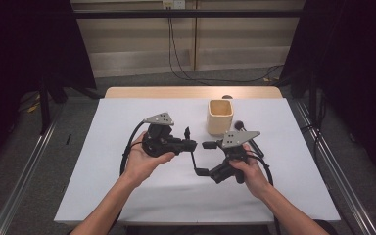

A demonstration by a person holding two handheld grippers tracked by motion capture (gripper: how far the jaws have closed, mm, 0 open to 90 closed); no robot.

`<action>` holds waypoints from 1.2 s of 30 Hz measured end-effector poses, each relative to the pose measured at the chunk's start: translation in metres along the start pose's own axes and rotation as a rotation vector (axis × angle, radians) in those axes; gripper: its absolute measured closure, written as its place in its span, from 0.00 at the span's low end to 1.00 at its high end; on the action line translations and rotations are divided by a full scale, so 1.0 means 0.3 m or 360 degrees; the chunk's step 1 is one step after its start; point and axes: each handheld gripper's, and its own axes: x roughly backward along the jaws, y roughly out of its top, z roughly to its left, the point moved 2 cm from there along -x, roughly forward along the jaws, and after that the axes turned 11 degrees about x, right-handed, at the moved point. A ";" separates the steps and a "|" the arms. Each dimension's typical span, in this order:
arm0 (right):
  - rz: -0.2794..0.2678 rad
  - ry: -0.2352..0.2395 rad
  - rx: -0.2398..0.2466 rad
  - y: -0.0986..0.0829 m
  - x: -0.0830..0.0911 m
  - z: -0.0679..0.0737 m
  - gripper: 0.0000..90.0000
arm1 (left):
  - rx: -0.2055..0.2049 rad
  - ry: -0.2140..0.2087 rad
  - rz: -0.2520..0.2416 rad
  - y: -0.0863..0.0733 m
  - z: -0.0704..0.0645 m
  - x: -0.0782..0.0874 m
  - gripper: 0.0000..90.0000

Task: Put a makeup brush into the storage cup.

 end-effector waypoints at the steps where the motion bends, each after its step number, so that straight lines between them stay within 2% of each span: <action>1: -0.0001 0.0004 0.0006 0.006 -0.007 -0.001 0.06 | 0.0006 0.0003 -0.0007 -0.001 0.005 0.005 0.95; 5: 0.0005 0.0032 0.0037 0.023 -0.035 0.001 0.09 | 0.0034 0.0020 -0.0017 -0.009 0.024 0.022 0.95; 11: 0.0038 0.0047 0.0040 0.033 -0.078 0.004 0.11 | 0.0058 0.0041 -0.0040 -0.017 0.043 0.041 0.95; 18: -0.0035 0.0070 0.0069 0.058 -0.118 0.022 0.15 | 0.0064 0.0060 -0.0055 -0.024 0.054 0.046 0.95; 21: -0.0012 0.0079 0.0038 0.049 -0.130 0.021 0.19 | 0.0064 0.0063 -0.0059 -0.026 0.055 0.043 0.95; 23: 0.0023 0.0082 0.0026 0.039 -0.132 0.017 0.29 | 0.0063 0.0063 -0.0049 -0.027 0.054 0.039 0.95; 26: 0.0009 0.0058 0.0002 0.031 -0.129 0.011 0.45 | 0.0055 0.0062 -0.0041 -0.028 0.053 0.031 0.95; 33: -0.0027 0.0011 -0.0044 0.033 -0.128 0.009 0.64 | 0.0060 0.0054 -0.0039 -0.029 0.053 0.029 0.95; 36: -0.0027 -0.0009 -0.0064 0.032 -0.129 0.006 0.67 | 0.0062 0.0060 -0.0046 -0.028 0.055 0.030 0.95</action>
